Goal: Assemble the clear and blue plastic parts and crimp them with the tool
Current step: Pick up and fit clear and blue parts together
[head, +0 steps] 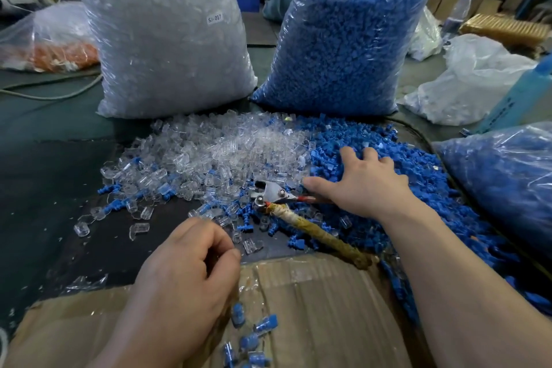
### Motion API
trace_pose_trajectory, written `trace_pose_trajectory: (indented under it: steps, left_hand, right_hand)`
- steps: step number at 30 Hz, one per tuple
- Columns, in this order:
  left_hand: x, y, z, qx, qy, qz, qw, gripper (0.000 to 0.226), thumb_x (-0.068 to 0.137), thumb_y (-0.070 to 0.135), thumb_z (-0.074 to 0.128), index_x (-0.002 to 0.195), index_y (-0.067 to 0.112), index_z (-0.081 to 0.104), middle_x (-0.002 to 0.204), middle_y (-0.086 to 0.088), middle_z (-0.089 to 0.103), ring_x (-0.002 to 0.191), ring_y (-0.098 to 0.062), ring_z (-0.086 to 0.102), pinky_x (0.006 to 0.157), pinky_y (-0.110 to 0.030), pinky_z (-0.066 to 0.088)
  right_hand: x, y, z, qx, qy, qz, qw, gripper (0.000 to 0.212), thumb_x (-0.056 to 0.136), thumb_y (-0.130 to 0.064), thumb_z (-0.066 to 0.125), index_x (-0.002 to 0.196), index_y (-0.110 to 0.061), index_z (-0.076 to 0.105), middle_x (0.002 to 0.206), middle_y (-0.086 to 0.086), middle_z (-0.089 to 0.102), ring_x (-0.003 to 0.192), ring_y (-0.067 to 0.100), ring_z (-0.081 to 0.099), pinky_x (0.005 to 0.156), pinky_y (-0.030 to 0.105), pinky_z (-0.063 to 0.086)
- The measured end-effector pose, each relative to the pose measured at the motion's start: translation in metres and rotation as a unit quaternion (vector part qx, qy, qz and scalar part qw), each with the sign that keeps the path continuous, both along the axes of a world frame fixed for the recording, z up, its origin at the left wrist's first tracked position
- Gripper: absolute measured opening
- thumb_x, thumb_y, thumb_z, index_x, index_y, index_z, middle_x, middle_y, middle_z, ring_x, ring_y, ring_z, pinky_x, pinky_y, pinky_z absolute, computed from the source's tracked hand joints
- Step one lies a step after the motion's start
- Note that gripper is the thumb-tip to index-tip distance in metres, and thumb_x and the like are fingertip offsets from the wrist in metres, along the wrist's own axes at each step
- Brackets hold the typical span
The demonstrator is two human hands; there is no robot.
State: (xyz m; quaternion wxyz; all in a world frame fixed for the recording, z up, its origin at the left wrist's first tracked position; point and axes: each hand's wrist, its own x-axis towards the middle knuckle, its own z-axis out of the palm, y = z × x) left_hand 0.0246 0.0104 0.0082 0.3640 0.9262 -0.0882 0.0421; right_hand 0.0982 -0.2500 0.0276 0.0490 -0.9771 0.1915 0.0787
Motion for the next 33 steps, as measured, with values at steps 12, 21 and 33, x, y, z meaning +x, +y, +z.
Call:
trace_pose_trajectory:
  steps: [12, 21, 33]
  left_hand:
    - [-0.001, 0.0, -0.003, -0.015, 0.005, 0.005, 1.0, 0.015, 0.084, 0.036, 0.066, 0.072, 0.031, 0.059, 0.096, 0.033, 0.056, 0.088, 0.008, 0.054, 0.057, -0.021, 0.039]
    - [-0.001, 0.002, -0.002, -0.028, -0.007, -0.012, 1.0, 0.017, 0.086, 0.031, 0.068, 0.072, 0.032, 0.059, 0.097, 0.032, 0.057, 0.088, 0.008, 0.055, 0.058, -0.019, 0.038]
    - [-0.012, 0.006, 0.009, 0.066, -0.006, -0.213, 0.975, 0.019, 0.081, 0.033, 0.069, 0.072, 0.03, 0.053, 0.091, 0.021, 0.056, 0.078, -0.002, 0.054, 0.061, -0.017, 0.042]
  right_hand:
    - [-0.004, 0.01, -0.009, 0.019, -0.158, 0.094, 0.983, 0.043, 0.089, -0.047, 0.063, 0.12, -0.019, 0.054, 0.104, 0.004, 0.049, 0.083, 0.03, 0.057, 0.064, 0.036, 0.046]
    - [-0.04, 0.036, 0.016, 0.087, -0.238, 0.164, 0.953, 0.022, 0.09, -0.036, 0.062, 0.109, -0.026, 0.06, 0.094, -0.006, 0.051, 0.075, 0.015, 0.053, 0.063, 0.031, 0.044]
    - [-0.087, 0.09, -0.02, -0.002, -0.262, 0.301, 0.917, 0.01, 0.085, -0.019, 0.063, 0.093, -0.013, 0.063, 0.097, 0.009, 0.057, 0.083, 0.028, 0.05, 0.063, 0.043, 0.045]
